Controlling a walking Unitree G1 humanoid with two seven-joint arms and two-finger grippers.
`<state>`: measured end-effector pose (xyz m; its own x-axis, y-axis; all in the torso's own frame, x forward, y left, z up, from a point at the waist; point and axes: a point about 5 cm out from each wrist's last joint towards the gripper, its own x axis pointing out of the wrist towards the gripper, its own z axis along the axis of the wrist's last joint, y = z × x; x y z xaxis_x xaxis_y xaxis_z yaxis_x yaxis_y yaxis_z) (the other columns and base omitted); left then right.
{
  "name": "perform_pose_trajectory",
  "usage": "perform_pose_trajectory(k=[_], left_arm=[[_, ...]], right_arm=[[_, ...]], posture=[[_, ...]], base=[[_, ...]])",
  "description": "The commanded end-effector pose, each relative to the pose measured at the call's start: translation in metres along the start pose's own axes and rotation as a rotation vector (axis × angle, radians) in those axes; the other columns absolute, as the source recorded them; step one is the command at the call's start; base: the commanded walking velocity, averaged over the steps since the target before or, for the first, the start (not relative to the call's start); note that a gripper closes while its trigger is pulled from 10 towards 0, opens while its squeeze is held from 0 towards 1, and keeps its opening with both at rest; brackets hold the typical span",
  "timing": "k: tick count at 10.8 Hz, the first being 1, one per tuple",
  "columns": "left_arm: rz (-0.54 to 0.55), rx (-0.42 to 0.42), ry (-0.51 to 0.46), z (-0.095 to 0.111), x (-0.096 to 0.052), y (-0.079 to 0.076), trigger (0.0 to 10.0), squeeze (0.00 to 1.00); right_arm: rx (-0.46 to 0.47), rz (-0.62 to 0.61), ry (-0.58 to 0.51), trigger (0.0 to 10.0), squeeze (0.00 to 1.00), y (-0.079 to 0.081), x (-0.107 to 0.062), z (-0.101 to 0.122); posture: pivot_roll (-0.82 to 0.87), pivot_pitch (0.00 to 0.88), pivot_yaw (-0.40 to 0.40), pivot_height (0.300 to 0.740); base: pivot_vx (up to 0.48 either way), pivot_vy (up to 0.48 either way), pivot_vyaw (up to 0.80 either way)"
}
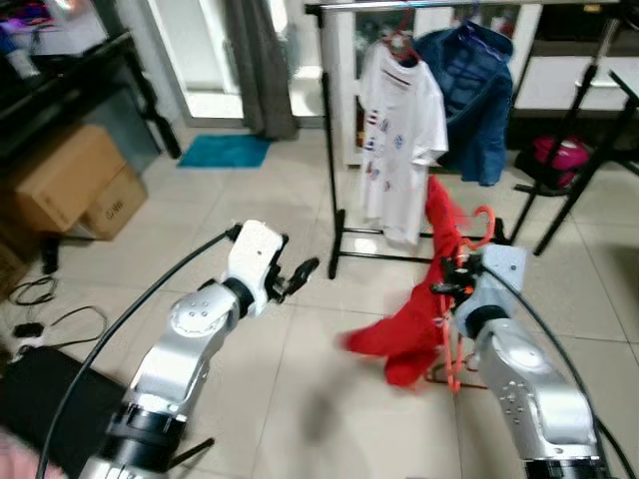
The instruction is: Hang hanger
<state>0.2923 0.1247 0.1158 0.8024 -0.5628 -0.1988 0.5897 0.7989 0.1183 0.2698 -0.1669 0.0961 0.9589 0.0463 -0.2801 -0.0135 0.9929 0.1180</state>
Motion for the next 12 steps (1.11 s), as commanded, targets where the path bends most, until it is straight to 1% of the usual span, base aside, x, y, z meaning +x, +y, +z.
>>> perform_pose_trajectory(k=[1, 2, 3, 5, 6, 7, 8, 9, 10, 11, 12], left_arm=[[-0.004, -0.004, -0.009, 0.002, 0.000, 0.000, 10.0, 0.00], [0.029, -0.009, -0.007, 0.001, 0.002, 0.001, 10.0, 0.00], [0.074, -0.014, -0.033, 0.002, 0.003, 0.003, 10.0, 0.00], [0.083, -0.016, -0.043, 0.005, 0.003, 0.005, 10.0, 0.00], [0.086, -0.004, -0.041, 0.005, 0.002, 0.007, 10.0, 0.00], [0.084, -0.011, -0.041, 0.005, 0.000, 0.012, 10.0, 0.00], [0.098, -0.021, -0.032, 0.004, 0.000, 0.017, 10.0, 0.00], [0.094, -0.020, -0.027, 0.004, -0.001, 0.020, 10.0, 0.00], [0.077, -0.037, -0.023, 0.004, -0.002, 0.023, 10.0, 0.00], [0.064, -0.039, -0.037, 0.007, -0.007, 0.034, 10.0, 1.00], [0.052, -0.022, -0.039, 0.010, -0.013, 0.048, 10.0, 1.00]], right_arm=[[-0.009, 0.017, -0.057, 10.0, 0.00, 0.005, 0.000, 0.016], [0.004, 0.004, -0.069, 10.0, 0.00, 0.003, 0.000, 0.018], [0.002, 0.003, -0.086, 10.0, 0.00, 0.003, -0.001, 0.019], [-0.051, 0.042, -0.105, 10.0, 0.00, 0.007, -0.002, 0.022], [-0.075, 0.080, -0.109, 10.0, 0.00, 0.009, -0.002, 0.025], [-0.107, 0.100, -0.104, 10.0, 0.00, 0.010, -0.001, 0.028], [-0.105, 0.104, -0.107, 10.0, 0.00, 0.010, 0.000, 0.031], [-0.105, 0.114, -0.115, 10.0, 0.00, 0.010, 0.000, 0.034], [-0.114, 0.142, -0.117, 10.0, 0.00, 0.010, -0.001, 0.036], [-0.184, 0.231, -0.123, 10.0, 0.00, 0.012, -0.005, 0.041], [-0.258, 0.326, -0.124, 10.0, 0.00, 0.010, -0.010, 0.046]], posture=[[-0.14, 0.000, 0.119, 0.740], [-0.14, 0.000, 0.117, 0.740], [-0.15, 0.000, 0.114, 0.740], [-0.14, 0.000, 0.111, 0.740], [-0.15, 0.000, 0.109, 0.740], [-0.15, 0.000, 0.112, 0.740], [-0.15, 0.000, 0.117, 0.740], [-0.15, 0.000, 0.120, 0.740], [-0.15, 0.000, 0.125, 0.740], [-0.15, 0.000, 0.126, 0.740], [-0.15, 0.000, 0.128, 0.740]], base=[[0.000, 0.000, 0.00], [0.000, 0.000, -0.80], [0.000, 0.000, -0.80], [0.000, 0.000, -0.80], [0.000, 0.000, 0.00], [0.000, 0.000, 0.00], [0.000, 0.000, 0.00], [0.000, 0.000, 0.00], [0.000, 0.000, 0.00], [0.000, 0.000, 0.00], [0.000, 0.000, 0.00]])
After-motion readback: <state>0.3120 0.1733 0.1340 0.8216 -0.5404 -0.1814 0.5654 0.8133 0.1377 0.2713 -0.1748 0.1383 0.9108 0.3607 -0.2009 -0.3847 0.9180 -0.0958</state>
